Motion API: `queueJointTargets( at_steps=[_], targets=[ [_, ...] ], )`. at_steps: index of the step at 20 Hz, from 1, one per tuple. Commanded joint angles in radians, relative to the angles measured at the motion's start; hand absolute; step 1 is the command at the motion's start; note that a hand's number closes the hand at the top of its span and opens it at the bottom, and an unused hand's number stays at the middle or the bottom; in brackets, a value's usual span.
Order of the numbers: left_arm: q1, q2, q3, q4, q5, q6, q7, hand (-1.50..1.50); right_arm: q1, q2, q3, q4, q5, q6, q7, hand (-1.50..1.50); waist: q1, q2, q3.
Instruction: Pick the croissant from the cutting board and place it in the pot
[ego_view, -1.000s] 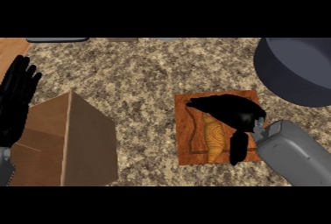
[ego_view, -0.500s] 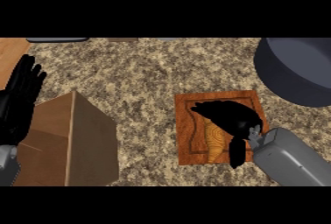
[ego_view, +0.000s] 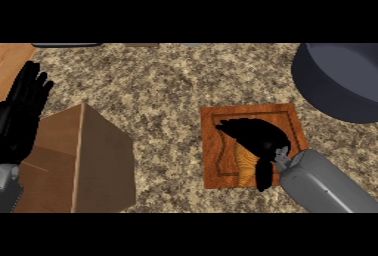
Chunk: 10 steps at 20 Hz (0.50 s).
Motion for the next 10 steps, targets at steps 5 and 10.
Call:
queueJointTargets(
  at_steps=[5,10],
  targets=[
    [-0.028,-0.090,-0.048,0.072,-0.028,0.043,-0.032,0.00,-0.034,0.079,0.002,0.157,0.078,-0.034,-0.029,-1.50,0.001,0.015,-0.029],
    [0.007,-0.072,-0.048,0.045,0.003,0.035,-0.047,0.00,0.013,0.010,0.074,0.124,0.147,-0.053,-0.184,1.50,0.002,0.013,-0.029]
  ],
)
